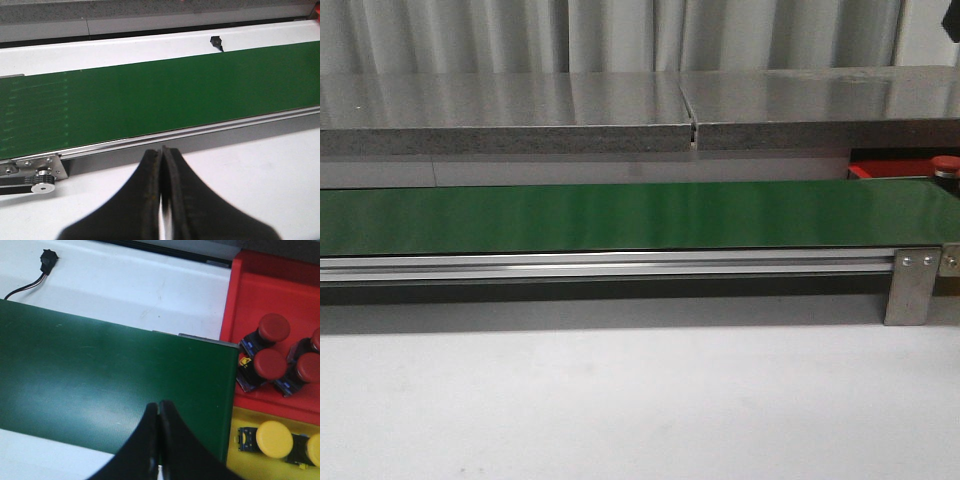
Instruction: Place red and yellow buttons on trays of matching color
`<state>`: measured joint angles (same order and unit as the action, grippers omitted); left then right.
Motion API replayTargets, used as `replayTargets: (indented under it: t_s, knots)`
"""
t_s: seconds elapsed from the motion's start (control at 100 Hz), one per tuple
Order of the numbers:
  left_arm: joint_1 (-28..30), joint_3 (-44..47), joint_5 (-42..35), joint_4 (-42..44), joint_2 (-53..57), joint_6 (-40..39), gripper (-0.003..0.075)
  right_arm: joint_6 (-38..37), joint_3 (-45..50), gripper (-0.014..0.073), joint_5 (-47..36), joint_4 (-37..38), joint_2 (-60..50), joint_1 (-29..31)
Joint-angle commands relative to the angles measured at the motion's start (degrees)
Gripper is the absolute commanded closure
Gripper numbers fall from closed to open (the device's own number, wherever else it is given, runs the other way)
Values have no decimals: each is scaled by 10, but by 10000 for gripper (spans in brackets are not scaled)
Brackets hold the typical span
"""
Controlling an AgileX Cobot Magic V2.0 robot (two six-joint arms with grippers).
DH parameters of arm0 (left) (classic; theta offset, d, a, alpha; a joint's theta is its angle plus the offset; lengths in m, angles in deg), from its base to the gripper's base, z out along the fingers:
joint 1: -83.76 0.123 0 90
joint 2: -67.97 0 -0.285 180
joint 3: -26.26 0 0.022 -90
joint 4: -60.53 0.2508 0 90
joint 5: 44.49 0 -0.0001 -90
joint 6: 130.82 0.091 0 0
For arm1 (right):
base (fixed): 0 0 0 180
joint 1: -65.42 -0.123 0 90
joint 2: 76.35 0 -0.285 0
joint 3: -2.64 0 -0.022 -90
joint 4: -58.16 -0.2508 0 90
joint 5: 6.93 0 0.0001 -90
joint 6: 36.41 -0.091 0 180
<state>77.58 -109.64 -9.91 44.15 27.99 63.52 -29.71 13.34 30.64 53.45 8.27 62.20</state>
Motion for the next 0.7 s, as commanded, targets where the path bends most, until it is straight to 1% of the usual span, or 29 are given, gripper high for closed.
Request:
replayTargets:
  t_s: [0.0,0.24,0.51,0.69]
  knots:
    - [-4,-16,-38,-9,0,0,739,4,28,715,-60,1,-68,1]
    - [-4,-16,-38,-9,0,0,739,4,148,715,-129,1,-196,1]
    - [-4,-16,-38,-9,0,0,739,4,254,715,-206,18,-316,2]
    - [-4,-16,-38,-9,0,0,739,4,314,715,-229,40,-390,2]
